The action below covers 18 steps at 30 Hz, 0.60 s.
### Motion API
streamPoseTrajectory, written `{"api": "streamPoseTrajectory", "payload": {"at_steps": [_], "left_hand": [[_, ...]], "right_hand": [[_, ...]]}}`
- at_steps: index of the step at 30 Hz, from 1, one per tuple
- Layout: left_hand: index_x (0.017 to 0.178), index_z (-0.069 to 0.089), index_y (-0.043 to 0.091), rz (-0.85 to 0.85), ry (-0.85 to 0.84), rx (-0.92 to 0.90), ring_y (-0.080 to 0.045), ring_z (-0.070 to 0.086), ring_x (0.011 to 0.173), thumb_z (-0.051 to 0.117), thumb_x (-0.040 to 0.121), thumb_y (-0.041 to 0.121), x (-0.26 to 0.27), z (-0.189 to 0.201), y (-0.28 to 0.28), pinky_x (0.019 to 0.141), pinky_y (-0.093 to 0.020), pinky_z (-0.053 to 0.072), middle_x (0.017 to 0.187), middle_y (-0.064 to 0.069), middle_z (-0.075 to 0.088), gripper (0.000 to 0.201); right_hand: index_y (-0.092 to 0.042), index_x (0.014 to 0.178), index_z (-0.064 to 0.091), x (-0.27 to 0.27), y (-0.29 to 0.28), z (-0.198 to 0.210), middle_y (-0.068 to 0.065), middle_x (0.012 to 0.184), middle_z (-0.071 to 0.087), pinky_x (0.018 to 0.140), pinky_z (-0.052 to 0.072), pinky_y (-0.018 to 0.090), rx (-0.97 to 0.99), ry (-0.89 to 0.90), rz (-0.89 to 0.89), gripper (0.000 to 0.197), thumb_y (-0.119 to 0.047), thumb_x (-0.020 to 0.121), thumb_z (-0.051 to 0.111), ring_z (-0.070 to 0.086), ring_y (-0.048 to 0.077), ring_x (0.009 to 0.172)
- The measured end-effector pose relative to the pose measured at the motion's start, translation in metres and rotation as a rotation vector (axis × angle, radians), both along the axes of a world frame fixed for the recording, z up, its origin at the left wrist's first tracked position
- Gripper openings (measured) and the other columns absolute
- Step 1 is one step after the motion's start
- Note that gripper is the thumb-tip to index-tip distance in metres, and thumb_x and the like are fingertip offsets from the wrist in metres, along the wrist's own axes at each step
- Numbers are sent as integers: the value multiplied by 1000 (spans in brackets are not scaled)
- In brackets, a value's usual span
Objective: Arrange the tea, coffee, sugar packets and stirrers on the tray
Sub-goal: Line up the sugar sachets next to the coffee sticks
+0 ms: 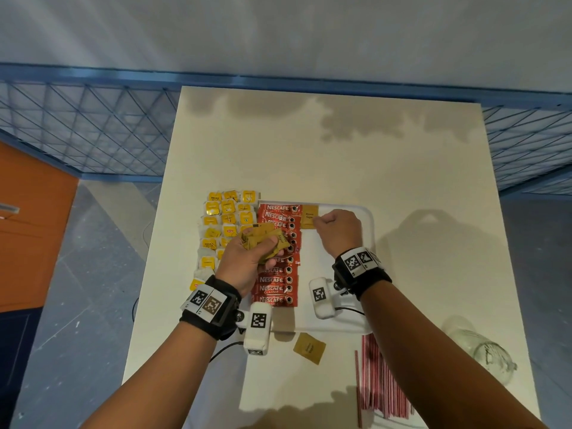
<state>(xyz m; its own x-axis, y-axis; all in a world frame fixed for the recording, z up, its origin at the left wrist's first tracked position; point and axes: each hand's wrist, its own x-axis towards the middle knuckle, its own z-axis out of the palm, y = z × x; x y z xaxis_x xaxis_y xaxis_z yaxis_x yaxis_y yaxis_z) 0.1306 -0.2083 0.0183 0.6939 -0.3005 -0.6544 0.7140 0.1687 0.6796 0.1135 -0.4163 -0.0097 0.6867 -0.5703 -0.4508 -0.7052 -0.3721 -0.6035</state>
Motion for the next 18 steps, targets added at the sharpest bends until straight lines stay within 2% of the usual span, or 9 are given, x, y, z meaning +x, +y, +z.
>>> {"api": "streamPoseTrajectory", "payload": {"at_steps": [4,8,10,12,14,15,16,18], "left_hand": [[123,61,0,-8,-11,11,-20,66,71,74,87,12,1,-1,0,52,-22,53,92,-15,72,39],[124,60,1,-30,-25,23,-19,63,68,78,81,18,1,1,-1,53,-22,52,90,-13,72,50],[125,59,0,-37,-38,32,-18,64,68,80,76,21,0,3,-2,53,-23,51,93,-13,73,58],[126,58,-1,-53,-47,35,-18,65,69,80,77,20,-2,3,-3,53,-23,52,93,-13,73,58],[126,57,-2,-68,-55,33,-19,65,68,77,82,14,-3,4,-3,54,-24,52,89,-12,72,51],[126,57,-2,-70,-57,34,-19,64,68,76,83,12,-4,4,-3,54,-24,52,87,-12,71,49],[126,57,-2,-73,-58,37,-19,64,68,76,84,12,-5,3,-3,55,-24,52,85,-12,71,49],[126,58,-2,-80,-62,47,-19,64,68,77,85,12,-7,3,-3,56,-25,53,86,-12,71,48]], "right_hand": [[-23,83,67,-5,2,8,-13,80,69,78,54,30,30,-56,-15,12,-32,91,65,64,6,79],[-28,87,71,-16,12,26,-17,82,70,67,45,14,106,-156,62,12,-31,94,62,63,-3,79],[-29,87,73,-21,18,36,-17,82,70,65,42,11,199,-212,112,16,-29,97,61,62,-5,74],[-21,93,77,-27,21,42,-10,85,72,66,42,14,349,-247,137,21,-28,101,59,59,-5,65],[-12,92,77,-34,25,47,8,88,74,64,44,20,425,-225,193,35,-37,104,55,59,3,60],[-11,91,76,-37,27,48,12,87,74,63,44,22,438,-193,220,42,-43,104,53,60,7,60],[-11,91,77,-40,29,48,11,86,75,62,44,21,452,-160,230,45,-47,103,53,60,9,61],[-12,93,77,-44,32,52,4,85,77,61,44,19,499,-122,212,40,-45,101,57,61,8,61]]}}
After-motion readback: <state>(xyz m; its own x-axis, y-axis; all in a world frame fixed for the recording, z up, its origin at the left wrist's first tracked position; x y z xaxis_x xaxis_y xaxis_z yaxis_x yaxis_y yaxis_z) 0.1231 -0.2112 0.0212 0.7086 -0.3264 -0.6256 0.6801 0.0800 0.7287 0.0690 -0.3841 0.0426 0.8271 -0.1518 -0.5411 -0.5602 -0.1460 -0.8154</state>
